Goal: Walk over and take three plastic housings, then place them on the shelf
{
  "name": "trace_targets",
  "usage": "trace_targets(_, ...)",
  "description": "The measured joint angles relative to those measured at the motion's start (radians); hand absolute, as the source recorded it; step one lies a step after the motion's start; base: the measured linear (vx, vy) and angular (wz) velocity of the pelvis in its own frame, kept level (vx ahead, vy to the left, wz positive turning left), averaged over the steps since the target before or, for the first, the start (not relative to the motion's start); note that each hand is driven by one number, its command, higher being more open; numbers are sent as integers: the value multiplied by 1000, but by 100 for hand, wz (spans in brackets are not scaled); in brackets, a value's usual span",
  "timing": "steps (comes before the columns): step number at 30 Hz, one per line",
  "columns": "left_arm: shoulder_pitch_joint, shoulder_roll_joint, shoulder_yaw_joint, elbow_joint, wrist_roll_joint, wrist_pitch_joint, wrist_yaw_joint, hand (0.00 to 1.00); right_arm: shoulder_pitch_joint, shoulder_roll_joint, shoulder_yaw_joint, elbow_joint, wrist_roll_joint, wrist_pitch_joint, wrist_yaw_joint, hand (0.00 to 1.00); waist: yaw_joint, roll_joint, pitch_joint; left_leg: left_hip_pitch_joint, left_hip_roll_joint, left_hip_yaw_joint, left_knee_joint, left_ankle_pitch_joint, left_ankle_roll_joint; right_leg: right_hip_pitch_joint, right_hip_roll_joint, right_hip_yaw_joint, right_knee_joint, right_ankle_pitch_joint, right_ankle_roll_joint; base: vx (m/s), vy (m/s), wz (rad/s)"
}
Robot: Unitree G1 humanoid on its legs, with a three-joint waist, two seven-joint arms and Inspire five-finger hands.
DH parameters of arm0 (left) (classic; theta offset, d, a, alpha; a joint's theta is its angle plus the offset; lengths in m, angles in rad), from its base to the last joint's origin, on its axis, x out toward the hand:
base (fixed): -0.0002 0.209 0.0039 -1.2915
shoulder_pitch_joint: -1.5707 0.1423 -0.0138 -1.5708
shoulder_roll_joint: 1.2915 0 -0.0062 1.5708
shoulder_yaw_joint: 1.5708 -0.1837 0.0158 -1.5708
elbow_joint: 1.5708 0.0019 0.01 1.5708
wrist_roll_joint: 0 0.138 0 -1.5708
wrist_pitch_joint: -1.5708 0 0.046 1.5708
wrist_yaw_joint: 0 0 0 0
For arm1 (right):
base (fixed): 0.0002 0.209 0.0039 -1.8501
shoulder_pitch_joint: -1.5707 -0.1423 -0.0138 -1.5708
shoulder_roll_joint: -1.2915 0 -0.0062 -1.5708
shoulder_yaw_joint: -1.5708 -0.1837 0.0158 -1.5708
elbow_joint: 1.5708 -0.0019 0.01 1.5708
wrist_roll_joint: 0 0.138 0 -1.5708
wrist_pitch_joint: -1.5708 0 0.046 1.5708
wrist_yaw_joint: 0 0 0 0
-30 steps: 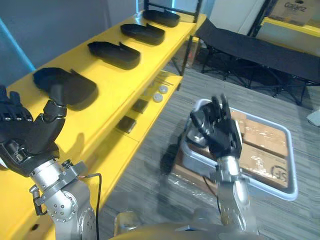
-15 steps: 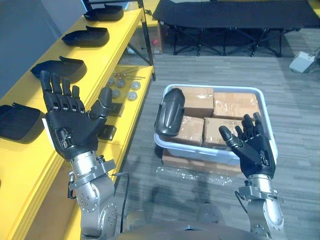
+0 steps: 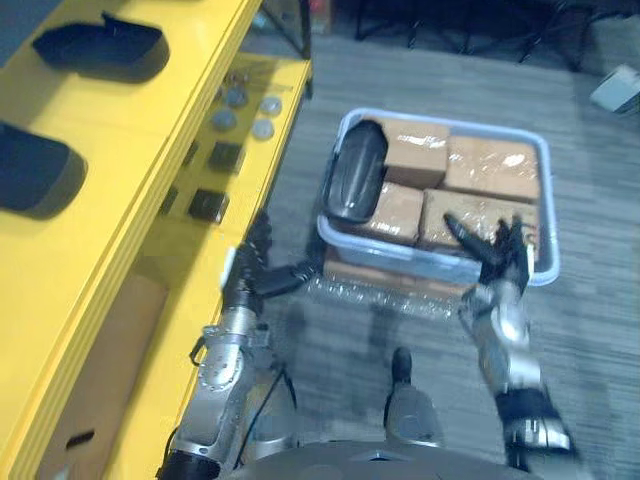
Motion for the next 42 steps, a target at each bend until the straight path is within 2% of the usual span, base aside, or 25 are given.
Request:
trace_targets(4,-5,9,-40,39,6,1,-29,100,-214,-135,2,139,33,18,3,100,48,31,21,-67,-2,-28,31,5,3,-38,3,-18,-1,17,-1,-63,23,15)
trace_targets(6,-42,16,-58,96,5,0,-41,100,-313,-187,19,241,35,23,15,100,76,46,26,-100,-7,-51,55,5,4,-46,2,-37,0,23,-3,-25,39,21)
trace_targets(10,-110,15,-84,206,-14,0,-67,100,-401,-205,71,300,34,44,34,100,102,57,34,-146,-16,-77,81,7,6,-64,-3,-62,3,28,-2,-30,42,18)
trace_targets(12,-118,13,-99,252,-14,0,-71,100,-442,-206,98,318,34,79,43,100,115,62,40,-149,-20,-78,83,7,8,-67,-6,-66,5,31,-3,-35,41,8)
trace_targets(19,-113,-24,-154,361,-19,1,-78,100,-557,-293,142,451,19,240,47,100,151,111,86,-179,-28,-107,110,11,14,-80,-13,-112,41,30,-3,-46,26,10)
trace_targets(25,-121,-25,-165,421,-28,-13,-39,100,-631,-305,150,551,-53,351,28,100,163,118,100,-195,-29,-107,121,14,19,-99,-20,-122,65,27,-4,-56,36,-1)
trace_targets(26,-133,-28,-176,430,-50,-22,-26,100,-649,-314,147,569,-53,372,10,0,178,124,103,-197,-28,-107,124,15,19,-104,-20,-124,71,26,-4,-60,32,4)
trace_targets(29,-147,-46,-182,443,-53,-25,-10,100,-668,-318,141,583,-56,394,-23,0,189,131,105,-206,-32,-114,131,16,21,-116,-29,-132,99,13,-1,-49,43,7)
trace_targets(33,-148,-54,-186,451,-61,-46,4,100,-666,-338,132,583,-171,451,-25,0,201,132,105,-214,-35,-129,133,22,19,-127,-35,-148,137,-8,0,-9,42,10)
trace_targets(39,-151,-56,-187,458,-92,-50,21,100,-667,-384,147,583,-172,477,-14,0,200,132,104,-214,-36,-135,104,41,12,-150,-41,-164,171,-30,-3,12,7,5)
trace_targets(42,-150,-57,-187,459,-94,-55,40,100,-666,-395,146,581,-218,509,-3,0,198,133,104,-212,-33,-144,89,54,5,-163,-41,-174,195,-45,-12,19,-24,6)
